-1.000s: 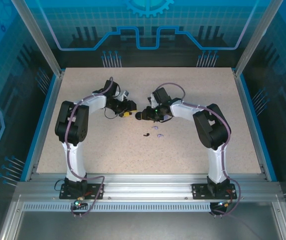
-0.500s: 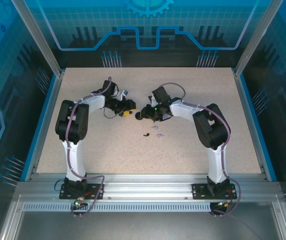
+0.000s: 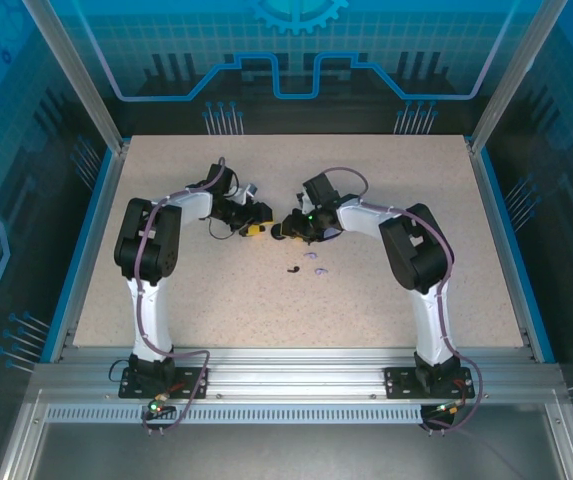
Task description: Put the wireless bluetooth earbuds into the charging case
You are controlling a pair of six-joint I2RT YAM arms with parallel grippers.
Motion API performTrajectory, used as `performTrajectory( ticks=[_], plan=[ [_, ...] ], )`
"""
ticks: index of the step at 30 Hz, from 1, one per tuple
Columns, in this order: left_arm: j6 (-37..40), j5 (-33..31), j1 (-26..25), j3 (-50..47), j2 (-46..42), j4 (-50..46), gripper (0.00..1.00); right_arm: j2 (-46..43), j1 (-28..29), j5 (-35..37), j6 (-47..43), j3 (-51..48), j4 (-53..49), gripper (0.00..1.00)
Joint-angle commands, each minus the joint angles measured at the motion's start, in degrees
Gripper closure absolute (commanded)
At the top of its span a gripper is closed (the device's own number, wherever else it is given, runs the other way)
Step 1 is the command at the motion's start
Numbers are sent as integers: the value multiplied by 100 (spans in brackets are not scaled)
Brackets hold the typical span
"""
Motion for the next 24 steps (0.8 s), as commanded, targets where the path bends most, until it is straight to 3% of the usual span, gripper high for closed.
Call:
performTrajectory(
  ticks=[1, 16, 24],
  plan=[
    [-44, 250, -4, 65, 177, 11, 49, 192, -75, -125, 87, 213, 22, 72],
    [-216, 552, -138, -55, 362, 219, 53, 433, -95, -256, 57, 381, -32, 78],
    [-750, 919, -149, -344, 315, 934, 59, 523, -97, -403, 135, 372, 84, 80]
  ],
)
